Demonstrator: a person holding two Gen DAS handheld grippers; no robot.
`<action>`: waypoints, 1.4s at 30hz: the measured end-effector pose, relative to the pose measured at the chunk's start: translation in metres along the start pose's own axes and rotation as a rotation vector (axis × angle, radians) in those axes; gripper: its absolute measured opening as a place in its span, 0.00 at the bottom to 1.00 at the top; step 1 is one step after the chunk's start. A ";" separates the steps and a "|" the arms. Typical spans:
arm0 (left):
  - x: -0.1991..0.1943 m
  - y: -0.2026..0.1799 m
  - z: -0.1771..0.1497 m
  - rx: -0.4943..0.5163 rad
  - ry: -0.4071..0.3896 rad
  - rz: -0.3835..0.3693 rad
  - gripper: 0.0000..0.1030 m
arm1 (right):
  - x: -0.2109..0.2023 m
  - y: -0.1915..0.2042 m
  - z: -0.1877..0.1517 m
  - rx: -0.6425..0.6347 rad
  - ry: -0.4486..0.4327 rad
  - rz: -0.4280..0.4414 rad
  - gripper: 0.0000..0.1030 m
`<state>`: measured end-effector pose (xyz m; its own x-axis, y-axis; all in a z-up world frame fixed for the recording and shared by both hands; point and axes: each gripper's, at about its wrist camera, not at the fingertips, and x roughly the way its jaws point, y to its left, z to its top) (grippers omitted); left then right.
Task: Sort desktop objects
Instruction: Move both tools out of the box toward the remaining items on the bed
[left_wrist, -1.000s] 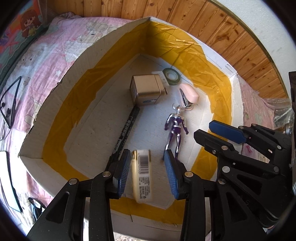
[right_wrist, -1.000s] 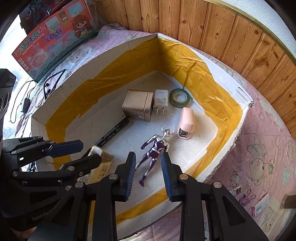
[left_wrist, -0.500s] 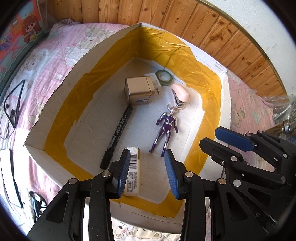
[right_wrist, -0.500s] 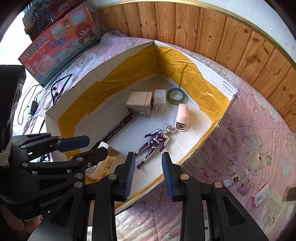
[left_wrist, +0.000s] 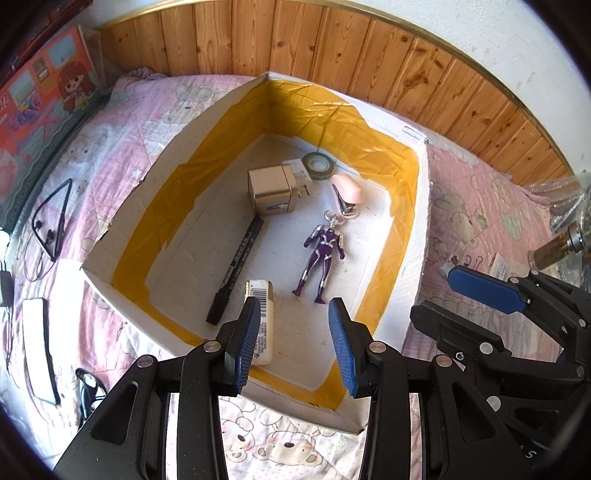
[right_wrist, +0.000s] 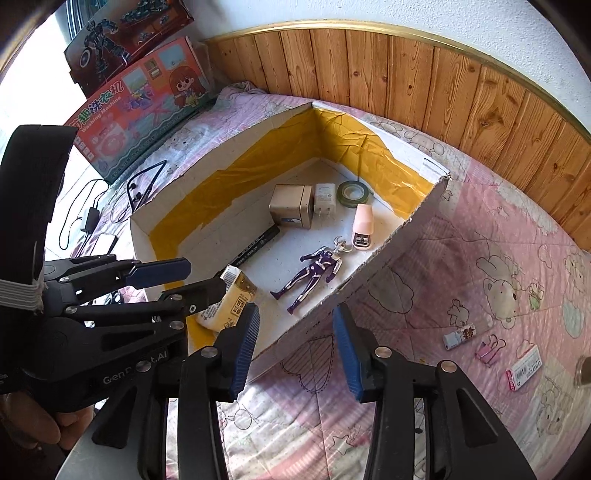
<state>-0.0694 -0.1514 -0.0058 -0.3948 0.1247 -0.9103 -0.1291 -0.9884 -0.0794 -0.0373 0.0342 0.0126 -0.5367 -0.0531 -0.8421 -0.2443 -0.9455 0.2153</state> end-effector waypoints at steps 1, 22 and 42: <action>-0.005 -0.002 -0.002 0.007 -0.016 0.008 0.39 | -0.005 -0.001 -0.003 0.002 -0.014 0.006 0.42; -0.072 -0.097 -0.043 0.206 -0.288 -0.185 0.39 | -0.106 -0.089 -0.099 0.176 -0.323 0.002 0.42; 0.038 -0.189 -0.040 0.398 -0.124 -0.191 0.48 | -0.050 -0.252 -0.150 0.611 -0.136 -0.144 0.49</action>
<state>-0.0238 0.0368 -0.0416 -0.4330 0.3347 -0.8370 -0.5397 -0.8400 -0.0566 0.1721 0.2274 -0.0739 -0.5520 0.1403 -0.8220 -0.7164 -0.5843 0.3814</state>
